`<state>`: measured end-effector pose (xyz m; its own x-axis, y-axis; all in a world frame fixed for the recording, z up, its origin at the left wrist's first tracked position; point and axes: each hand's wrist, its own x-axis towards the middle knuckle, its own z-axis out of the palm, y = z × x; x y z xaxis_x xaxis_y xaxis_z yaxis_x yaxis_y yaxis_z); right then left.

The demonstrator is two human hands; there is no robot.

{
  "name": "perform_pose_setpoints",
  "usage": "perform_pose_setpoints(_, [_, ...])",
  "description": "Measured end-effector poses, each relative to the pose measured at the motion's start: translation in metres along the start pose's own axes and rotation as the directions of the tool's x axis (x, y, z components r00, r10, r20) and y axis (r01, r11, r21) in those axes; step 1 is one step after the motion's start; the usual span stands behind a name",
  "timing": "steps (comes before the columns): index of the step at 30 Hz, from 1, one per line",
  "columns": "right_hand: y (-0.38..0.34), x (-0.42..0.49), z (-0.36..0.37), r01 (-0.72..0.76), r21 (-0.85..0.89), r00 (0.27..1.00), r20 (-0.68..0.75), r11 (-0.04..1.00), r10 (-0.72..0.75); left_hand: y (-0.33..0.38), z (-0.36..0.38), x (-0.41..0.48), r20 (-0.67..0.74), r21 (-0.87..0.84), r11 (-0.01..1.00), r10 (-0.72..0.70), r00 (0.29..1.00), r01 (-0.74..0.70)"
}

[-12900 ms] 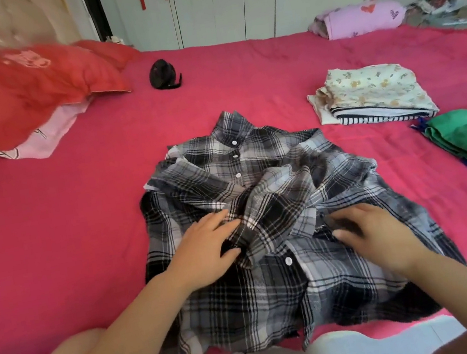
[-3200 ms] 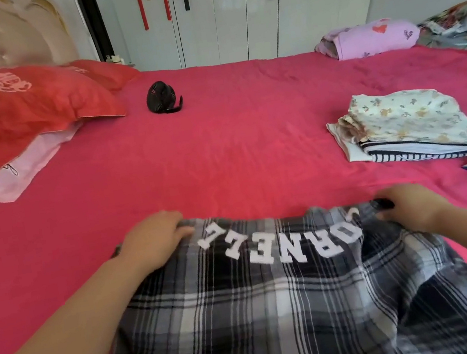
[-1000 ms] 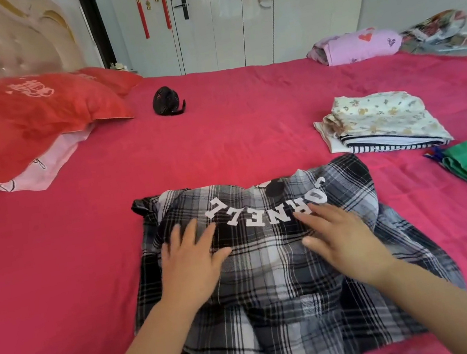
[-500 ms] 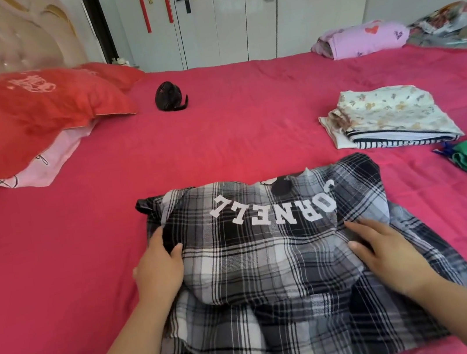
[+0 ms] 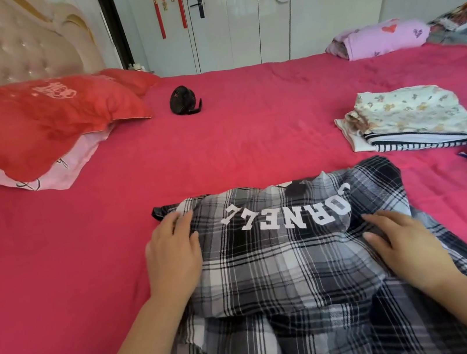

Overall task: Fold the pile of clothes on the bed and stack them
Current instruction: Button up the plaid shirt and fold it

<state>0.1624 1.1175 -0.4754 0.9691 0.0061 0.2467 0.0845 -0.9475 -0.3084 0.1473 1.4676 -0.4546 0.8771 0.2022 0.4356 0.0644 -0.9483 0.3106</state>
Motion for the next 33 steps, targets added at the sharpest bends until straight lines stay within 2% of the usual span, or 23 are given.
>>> perform_pose_setpoints(3, [0.0,0.02,-0.004,0.052,-0.019,0.999,-0.011,0.998,-0.053,0.004,0.017,0.019,0.163,0.081,0.988,0.118,0.979,-0.133])
perform_pose_setpoints(6, [0.011,0.037,-0.004,0.074,-0.158,0.994,0.086,0.985,-0.061,-0.004,0.032,0.041,0.356,0.192,0.973,0.049,0.933,-0.124])
perform_pose_setpoints(8, [0.022,0.047,-0.005,0.041,-0.242,0.989,0.147,0.969,-0.006,-0.011,0.035,0.057,0.424,0.217,0.973,-0.021,0.905,-0.079])
perform_pose_setpoints(12, [0.029,0.083,-0.017,-0.051,-0.183,0.997,0.043,0.982,0.06,-0.025,0.038,0.091,0.348,0.128,0.992,-0.033,0.937,-0.013])
perform_pose_setpoints(14, [0.029,0.108,-0.021,-0.063,-0.192,0.998,0.01,0.979,0.066,-0.032,0.041,0.105,0.362,0.101,0.995,-0.045,0.931,0.009])
perform_pose_setpoints(17, [0.033,0.144,-0.024,-0.101,-0.172,0.993,0.037,0.98,0.109,-0.034,0.047,0.119,0.453,0.17,0.983,-0.02,0.891,-0.065])
perform_pose_setpoints(19, [0.036,0.161,-0.02,-0.119,-0.127,0.988,0.084,0.985,0.131,-0.035,0.053,0.123,0.462,0.128,0.985,0.041,0.886,-0.113])
perform_pose_setpoints(21, [0.038,0.172,-0.014,-0.157,-0.083,0.977,0.131,0.984,0.167,-0.038,0.056,0.126,0.415,0.043,0.993,0.086,0.906,-0.114])
perform_pose_setpoints(23, [0.042,0.178,-0.009,-0.167,-0.112,0.972,0.146,0.98,0.182,-0.044,0.055,0.128,0.323,0.005,0.992,0.117,0.939,-0.125])
perform_pose_setpoints(25, [0.048,0.183,-0.007,-0.167,-0.156,0.979,0.092,0.974,0.183,-0.051,0.053,0.131,0.22,0.018,0.992,0.12,0.968,-0.127])
perform_pose_setpoints(28, [0.052,0.189,-0.006,-0.214,-0.144,0.976,0.003,0.966,0.217,-0.06,0.059,0.135,0.159,0.104,0.993,0.033,0.987,-0.05])
perform_pose_setpoints(31, [0.053,0.188,0.0,-0.299,-0.186,0.948,0.051,0.936,0.314,-0.059,0.071,0.131,0.195,0.147,0.983,-0.138,0.971,0.11])
perform_pose_setpoints(33, [0.051,0.182,0.003,-0.344,-0.22,0.931,0.046,0.913,0.362,-0.055,0.071,0.128,0.18,0.121,0.975,-0.204,0.962,0.184])
